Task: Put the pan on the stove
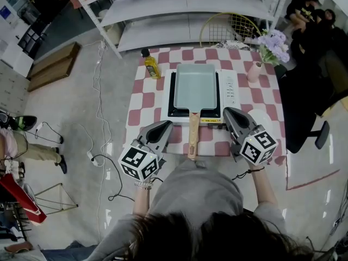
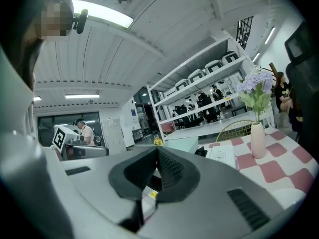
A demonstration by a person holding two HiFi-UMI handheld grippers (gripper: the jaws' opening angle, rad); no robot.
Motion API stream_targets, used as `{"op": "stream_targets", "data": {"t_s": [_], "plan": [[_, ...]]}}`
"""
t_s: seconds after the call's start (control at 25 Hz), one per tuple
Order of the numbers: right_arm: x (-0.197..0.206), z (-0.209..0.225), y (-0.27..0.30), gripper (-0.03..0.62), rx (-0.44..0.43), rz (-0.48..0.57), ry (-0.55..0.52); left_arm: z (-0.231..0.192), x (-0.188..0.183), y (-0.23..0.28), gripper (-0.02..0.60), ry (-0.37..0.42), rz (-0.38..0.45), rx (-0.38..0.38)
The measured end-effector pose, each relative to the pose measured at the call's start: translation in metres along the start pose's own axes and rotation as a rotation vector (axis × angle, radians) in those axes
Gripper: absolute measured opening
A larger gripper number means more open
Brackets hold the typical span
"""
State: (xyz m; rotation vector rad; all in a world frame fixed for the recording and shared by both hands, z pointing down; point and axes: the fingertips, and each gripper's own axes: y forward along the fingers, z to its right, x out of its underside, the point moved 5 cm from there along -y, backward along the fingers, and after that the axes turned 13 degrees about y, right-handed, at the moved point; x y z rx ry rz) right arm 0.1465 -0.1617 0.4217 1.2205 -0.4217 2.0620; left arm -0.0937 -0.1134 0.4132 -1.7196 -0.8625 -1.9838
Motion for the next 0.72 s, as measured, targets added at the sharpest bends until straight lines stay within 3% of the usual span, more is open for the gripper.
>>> {"op": "stream_targets", "data": {"t_s": [0.72], "plan": [[0.003, 0.016, 0.003, 0.023, 0.018, -0.015, -0.001, -0.012, 0.008, 0.000, 0.029, -0.030, -0.026, -0.052]]}}
